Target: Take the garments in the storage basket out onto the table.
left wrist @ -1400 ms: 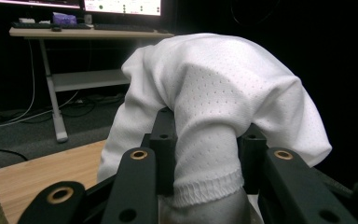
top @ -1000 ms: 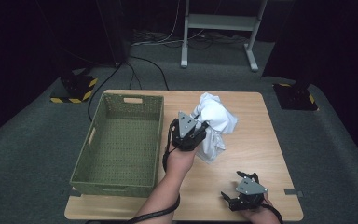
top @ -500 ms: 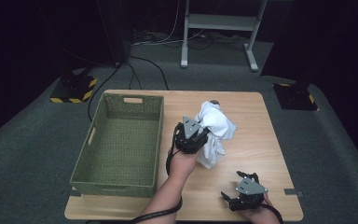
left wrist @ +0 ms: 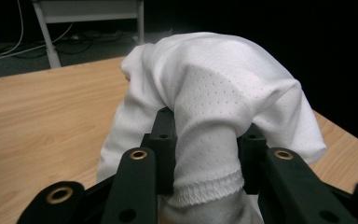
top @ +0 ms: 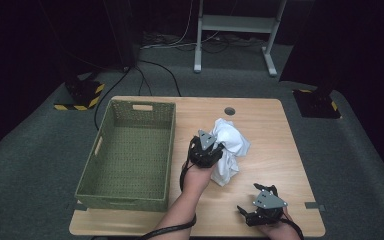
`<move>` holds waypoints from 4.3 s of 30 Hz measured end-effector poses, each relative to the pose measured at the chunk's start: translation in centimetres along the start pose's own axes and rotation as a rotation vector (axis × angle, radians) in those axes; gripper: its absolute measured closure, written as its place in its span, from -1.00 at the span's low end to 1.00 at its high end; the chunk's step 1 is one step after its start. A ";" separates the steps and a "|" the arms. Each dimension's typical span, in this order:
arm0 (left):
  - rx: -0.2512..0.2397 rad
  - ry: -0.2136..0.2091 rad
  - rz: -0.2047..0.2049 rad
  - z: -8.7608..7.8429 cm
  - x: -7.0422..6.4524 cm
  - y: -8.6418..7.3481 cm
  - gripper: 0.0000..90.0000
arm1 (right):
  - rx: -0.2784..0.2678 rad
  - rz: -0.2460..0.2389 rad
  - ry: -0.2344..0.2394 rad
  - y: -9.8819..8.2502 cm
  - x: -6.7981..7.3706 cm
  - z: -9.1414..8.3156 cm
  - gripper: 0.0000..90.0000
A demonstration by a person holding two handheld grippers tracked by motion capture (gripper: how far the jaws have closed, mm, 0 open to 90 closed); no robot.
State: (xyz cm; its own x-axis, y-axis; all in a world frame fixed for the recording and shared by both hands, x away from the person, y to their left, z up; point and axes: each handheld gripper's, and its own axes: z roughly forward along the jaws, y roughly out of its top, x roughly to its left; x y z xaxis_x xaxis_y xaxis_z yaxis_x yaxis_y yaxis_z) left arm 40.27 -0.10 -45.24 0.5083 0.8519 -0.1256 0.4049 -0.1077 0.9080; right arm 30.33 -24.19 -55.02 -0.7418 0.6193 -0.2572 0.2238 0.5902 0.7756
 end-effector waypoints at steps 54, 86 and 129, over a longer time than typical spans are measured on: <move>0.264 -0.028 -0.007 4.1 0.4 -4.4 0.11 | 0.001 -0.008 -0.001 0.0 0.1 0.0 -0.93; 0.146 -0.117 0.023 1.3 0.4 -1.5 -0.90 | 0.006 -0.017 -0.004 0.0 0.2 0.1 -0.93; 0.042 -0.121 0.058 -4.1 1.4 -0.6 -0.99 | 0.016 -0.025 -0.008 0.1 0.4 0.2 -0.93</move>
State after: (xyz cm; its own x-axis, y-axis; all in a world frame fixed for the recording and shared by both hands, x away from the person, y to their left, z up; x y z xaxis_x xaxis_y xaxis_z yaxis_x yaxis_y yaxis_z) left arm 37.59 3.30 -44.32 0.6187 0.7759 -0.1230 0.4021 -0.1782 0.8981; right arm 30.18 -23.86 -55.15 -0.7423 0.6082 -0.2812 0.2151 0.6136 0.7597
